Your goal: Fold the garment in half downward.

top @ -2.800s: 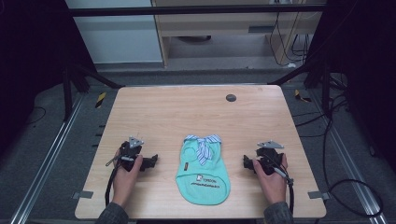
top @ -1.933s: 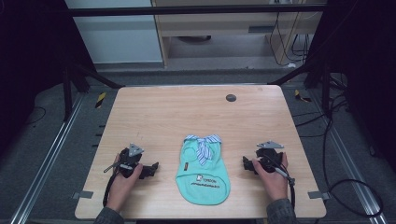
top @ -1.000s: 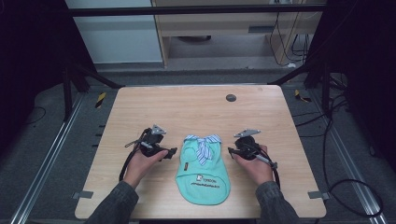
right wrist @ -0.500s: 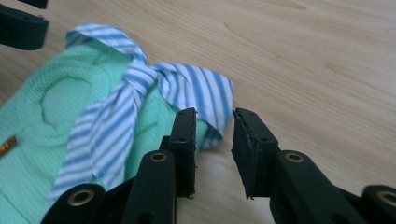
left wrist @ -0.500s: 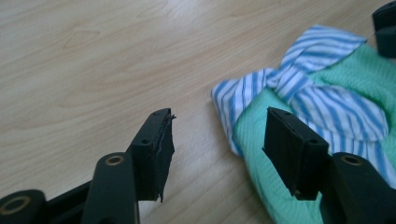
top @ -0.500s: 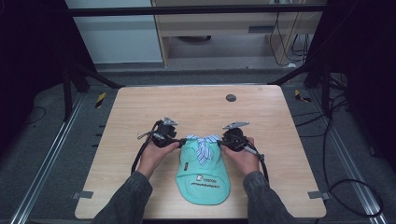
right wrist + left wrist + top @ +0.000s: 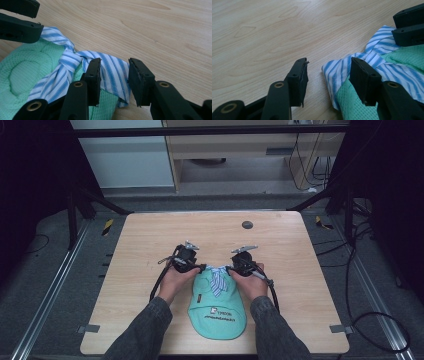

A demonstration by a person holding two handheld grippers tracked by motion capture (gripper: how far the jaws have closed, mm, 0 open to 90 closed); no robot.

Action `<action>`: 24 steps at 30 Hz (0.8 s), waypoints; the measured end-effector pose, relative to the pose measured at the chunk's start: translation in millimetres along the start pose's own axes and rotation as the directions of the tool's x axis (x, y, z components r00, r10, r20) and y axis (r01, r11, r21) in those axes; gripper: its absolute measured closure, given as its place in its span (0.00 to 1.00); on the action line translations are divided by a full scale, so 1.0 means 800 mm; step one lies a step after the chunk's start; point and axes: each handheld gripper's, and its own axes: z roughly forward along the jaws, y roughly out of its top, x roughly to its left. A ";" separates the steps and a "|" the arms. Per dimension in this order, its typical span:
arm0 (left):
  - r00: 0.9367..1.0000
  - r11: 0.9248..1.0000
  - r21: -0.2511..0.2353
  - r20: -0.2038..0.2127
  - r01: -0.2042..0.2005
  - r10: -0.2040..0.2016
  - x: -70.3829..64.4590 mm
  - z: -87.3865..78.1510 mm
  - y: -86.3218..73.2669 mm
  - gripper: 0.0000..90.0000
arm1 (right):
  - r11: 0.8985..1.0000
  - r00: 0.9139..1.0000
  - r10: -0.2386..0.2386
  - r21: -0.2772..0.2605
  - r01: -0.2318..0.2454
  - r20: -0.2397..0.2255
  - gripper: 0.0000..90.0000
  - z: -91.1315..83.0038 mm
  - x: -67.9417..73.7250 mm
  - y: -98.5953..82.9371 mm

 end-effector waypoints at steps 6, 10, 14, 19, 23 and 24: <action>1.000 1.000 0.026 -0.010 -0.015 0.016 0.000 0.009 -0.005 0.55 | 1.000 1.000 -0.001 0.012 0.001 0.001 0.68 0.004 -0.002 -0.003; 1.000 0.999 0.039 -0.008 -0.007 0.008 0.002 0.013 -0.008 0.55 | 1.000 1.000 0.005 0.016 -0.005 0.007 0.63 0.006 -0.004 -0.006; 1.000 0.999 0.046 -0.004 -0.003 0.003 0.003 0.016 -0.010 0.56 | 1.000 1.000 0.014 0.024 -0.014 0.006 0.60 0.007 -0.006 -0.007; 1.000 0.999 0.052 0.001 -0.004 0.004 0.003 0.017 -0.011 0.56 | 0.999 1.000 0.015 0.029 -0.015 0.006 0.61 0.008 -0.006 -0.008; 1.000 0.999 0.048 0.001 -0.006 0.006 0.002 0.018 -0.012 0.56 | 1.000 1.000 0.005 0.031 -0.006 0.003 0.61 0.009 -0.006 -0.008; 1.000 0.999 0.047 0.002 -0.007 0.007 0.003 0.018 -0.013 0.56 | 0.999 1.000 0.004 0.032 -0.004 0.005 0.61 0.009 -0.006 -0.008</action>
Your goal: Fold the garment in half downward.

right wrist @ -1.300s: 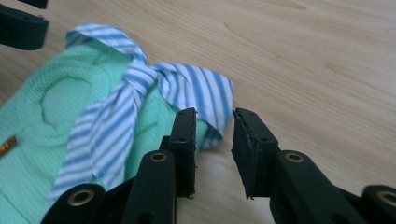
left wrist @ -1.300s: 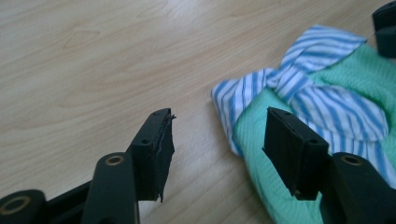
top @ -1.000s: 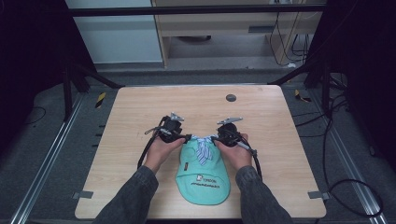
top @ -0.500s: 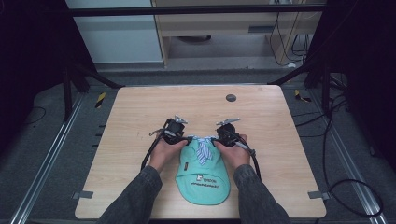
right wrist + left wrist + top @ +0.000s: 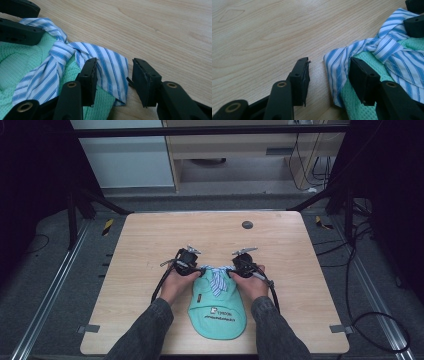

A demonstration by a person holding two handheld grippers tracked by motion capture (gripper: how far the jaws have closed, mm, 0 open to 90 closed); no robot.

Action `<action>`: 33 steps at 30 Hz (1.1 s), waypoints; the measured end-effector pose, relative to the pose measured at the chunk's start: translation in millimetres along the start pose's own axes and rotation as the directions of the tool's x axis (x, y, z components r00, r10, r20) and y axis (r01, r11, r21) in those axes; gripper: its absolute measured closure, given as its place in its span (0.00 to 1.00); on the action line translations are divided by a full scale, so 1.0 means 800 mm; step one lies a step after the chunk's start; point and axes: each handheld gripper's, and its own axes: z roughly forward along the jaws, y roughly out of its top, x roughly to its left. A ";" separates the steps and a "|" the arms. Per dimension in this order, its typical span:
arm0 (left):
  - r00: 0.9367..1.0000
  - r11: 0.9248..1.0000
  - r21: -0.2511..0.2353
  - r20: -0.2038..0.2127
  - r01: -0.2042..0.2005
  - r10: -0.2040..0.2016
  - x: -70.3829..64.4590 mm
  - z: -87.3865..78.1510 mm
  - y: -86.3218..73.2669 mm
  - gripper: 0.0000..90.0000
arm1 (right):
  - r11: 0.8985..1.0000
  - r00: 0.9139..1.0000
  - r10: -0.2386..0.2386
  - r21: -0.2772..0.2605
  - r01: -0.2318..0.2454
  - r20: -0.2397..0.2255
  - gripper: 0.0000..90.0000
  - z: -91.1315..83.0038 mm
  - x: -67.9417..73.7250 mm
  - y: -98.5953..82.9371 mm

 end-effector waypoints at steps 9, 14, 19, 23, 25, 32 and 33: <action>1.000 1.000 -0.003 0.004 -0.026 0.026 -0.006 0.000 -0.001 0.70 | 0.999 0.999 -0.036 0.007 0.036 0.003 0.72 0.000 0.007 0.000; 0.998 0.998 -0.008 0.029 -0.064 0.064 -0.012 0.000 -0.002 0.85 | 0.998 0.998 -0.059 0.018 0.060 -0.023 0.87 0.000 0.011 0.000; 0.996 0.996 -0.022 0.025 -0.089 0.090 -0.015 -0.001 -0.003 0.94 | 0.997 0.997 -0.076 0.015 0.076 -0.027 0.93 -0.001 0.013 0.000; 0.996 0.996 -0.034 0.039 -0.080 0.081 -0.012 -0.005 -0.001 0.95 | 0.996 0.995 -0.091 -0.005 0.091 -0.032 0.93 -0.009 0.012 0.001; 0.994 0.995 -0.029 0.039 -0.100 0.101 -0.013 -0.010 0.003 0.95 | 0.994 0.993 -0.107 -0.023 0.106 -0.040 0.93 -0.015 0.011 0.002; 0.988 0.989 -0.039 0.053 -0.142 0.144 -0.014 -0.024 0.010 0.95 | 0.988 0.988 -0.149 -0.037 0.147 -0.046 0.93 -0.031 0.012 0.006; 0.987 0.988 -0.044 0.059 -0.145 0.148 -0.013 -0.028 0.010 0.95 | 0.987 0.986 -0.158 -0.037 0.156 -0.050 0.93 -0.035 0.014 0.008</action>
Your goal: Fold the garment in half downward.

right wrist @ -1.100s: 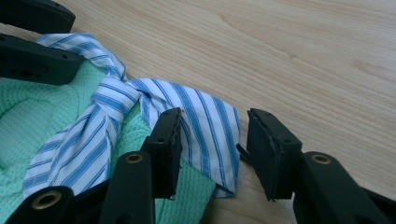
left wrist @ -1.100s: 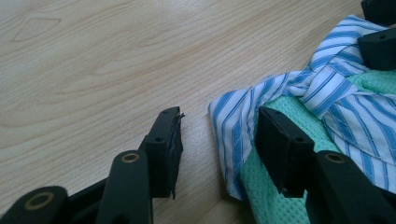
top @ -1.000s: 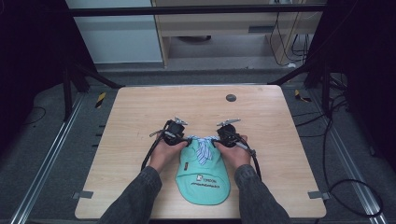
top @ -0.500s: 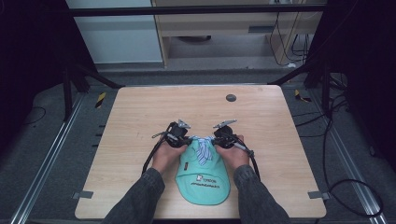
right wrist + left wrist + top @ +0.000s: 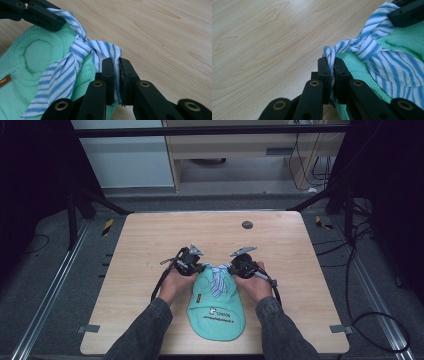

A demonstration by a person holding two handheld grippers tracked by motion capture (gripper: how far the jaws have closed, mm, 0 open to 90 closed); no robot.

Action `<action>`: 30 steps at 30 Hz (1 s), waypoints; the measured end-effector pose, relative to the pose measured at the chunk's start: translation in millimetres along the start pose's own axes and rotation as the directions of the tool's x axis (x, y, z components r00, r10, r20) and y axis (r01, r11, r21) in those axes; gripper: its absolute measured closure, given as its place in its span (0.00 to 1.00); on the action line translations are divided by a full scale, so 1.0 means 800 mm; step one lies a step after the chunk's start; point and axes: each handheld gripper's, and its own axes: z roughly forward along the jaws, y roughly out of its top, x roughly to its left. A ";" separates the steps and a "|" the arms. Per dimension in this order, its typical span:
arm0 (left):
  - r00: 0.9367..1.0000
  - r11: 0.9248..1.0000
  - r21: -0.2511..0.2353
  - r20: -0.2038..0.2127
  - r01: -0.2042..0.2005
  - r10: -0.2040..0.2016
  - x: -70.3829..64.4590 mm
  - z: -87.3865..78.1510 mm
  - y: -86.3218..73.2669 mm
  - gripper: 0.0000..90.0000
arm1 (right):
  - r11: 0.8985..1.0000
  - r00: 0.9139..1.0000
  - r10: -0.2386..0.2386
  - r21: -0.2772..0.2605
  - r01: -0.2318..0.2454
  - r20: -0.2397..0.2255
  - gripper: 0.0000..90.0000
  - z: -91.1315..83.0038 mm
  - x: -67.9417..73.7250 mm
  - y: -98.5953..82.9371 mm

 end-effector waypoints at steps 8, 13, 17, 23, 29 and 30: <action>0.999 0.999 -0.004 0.020 -0.041 0.041 0.000 -0.019 0.006 0.96 | 0.997 0.997 -0.078 -0.010 0.078 -0.003 0.93 -0.021 0.008 0.009; 0.998 0.998 0.007 0.030 -0.062 0.062 0.001 -0.023 0.013 0.96 | 0.991 0.991 -0.132 -0.005 0.132 -0.009 0.93 -0.028 0.011 0.013; 0.995 0.995 0.005 0.015 -0.096 0.096 -0.004 -0.033 0.022 0.96 | 0.987 0.987 -0.162 -0.015 0.162 -0.003 0.93 -0.036 0.012 0.015; 0.994 0.995 0.005 0.020 -0.105 0.104 -0.002 -0.040 0.029 0.96 | 0.984 0.984 -0.176 -0.029 0.176 -0.009 0.93 -0.045 0.009 0.021; 0.992 0.992 -0.019 0.002 -0.125 0.125 -0.005 -0.052 0.032 0.96 | 0.977 0.978 -0.210 -0.042 0.210 0.007 0.93 -0.053 0.011 0.026; 0.992 0.992 -0.021 0.003 -0.127 0.127 -0.005 -0.054 0.032 0.96 | 0.976 0.977 -0.211 -0.044 0.211 0.008 0.93 -0.054 0.012 0.026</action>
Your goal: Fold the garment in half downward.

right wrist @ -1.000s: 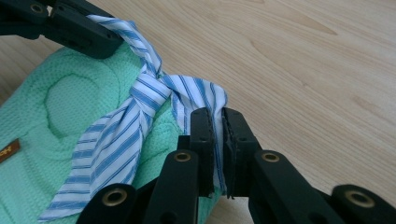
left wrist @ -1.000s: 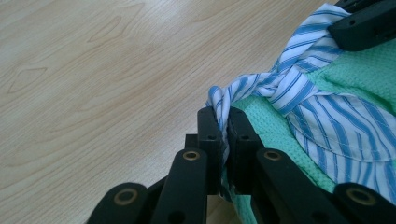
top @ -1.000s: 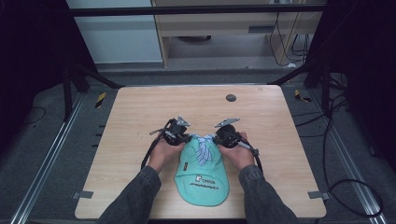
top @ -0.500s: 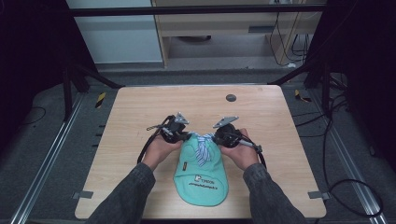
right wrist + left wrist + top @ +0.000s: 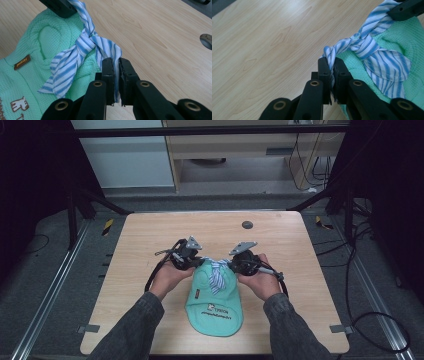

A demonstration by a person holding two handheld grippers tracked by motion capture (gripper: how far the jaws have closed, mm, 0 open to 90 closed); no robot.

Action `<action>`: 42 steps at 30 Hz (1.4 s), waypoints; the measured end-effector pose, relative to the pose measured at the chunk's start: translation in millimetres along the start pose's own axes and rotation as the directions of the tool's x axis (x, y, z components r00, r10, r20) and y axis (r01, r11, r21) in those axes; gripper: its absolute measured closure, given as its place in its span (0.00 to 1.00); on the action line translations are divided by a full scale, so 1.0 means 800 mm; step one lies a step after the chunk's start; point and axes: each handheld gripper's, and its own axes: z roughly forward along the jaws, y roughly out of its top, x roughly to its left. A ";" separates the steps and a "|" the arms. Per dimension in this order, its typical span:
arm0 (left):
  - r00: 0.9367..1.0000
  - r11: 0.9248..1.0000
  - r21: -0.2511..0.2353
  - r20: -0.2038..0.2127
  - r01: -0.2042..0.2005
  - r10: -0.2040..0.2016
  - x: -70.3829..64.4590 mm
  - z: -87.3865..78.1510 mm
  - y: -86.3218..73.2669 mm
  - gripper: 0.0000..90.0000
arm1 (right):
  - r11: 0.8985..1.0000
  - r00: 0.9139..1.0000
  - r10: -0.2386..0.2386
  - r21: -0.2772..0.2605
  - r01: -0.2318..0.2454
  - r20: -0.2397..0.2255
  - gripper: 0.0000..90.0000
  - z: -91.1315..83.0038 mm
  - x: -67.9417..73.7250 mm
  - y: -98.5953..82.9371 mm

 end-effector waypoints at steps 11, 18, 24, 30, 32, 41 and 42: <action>0.999 0.999 -0.011 -0.008 -0.035 0.035 0.001 -0.016 0.002 0.96 | 0.999 0.999 -0.048 -0.015 0.048 0.009 0.93 -0.010 0.008 0.008; 0.999 0.999 -0.023 -0.014 -0.046 0.046 0.005 -0.023 0.009 0.96 | 0.997 0.997 -0.079 -0.026 0.079 0.017 0.93 -0.014 0.005 0.017; 0.998 0.998 -0.030 -0.025 -0.060 0.059 0.006 -0.031 0.016 0.95 | 0.994 0.994 -0.105 -0.029 0.105 0.027 0.93 -0.020 0.003 0.027; 0.997 0.996 -0.050 -0.037 -0.068 0.067 0.006 -0.040 0.024 0.95 | 0.992 0.992 -0.115 -0.037 0.117 0.046 0.93 -0.026 0.002 0.035; 0.997 0.996 -0.052 -0.040 -0.071 0.069 0.007 -0.042 0.025 0.95 | 0.992 0.992 -0.116 -0.040 0.117 0.048 0.93 -0.027 0.001 0.037; 0.996 0.996 -0.037 -0.045 -0.079 0.077 0.011 -0.041 0.030 0.95 | 0.989 0.989 -0.143 -0.038 0.144 0.044 0.93 -0.027 0.002 0.043; 0.996 0.996 -0.034 -0.047 -0.079 0.077 0.011 -0.042 0.031 0.95 | 0.989 0.989 -0.145 -0.038 0.146 0.040 0.93 -0.027 0.002 0.044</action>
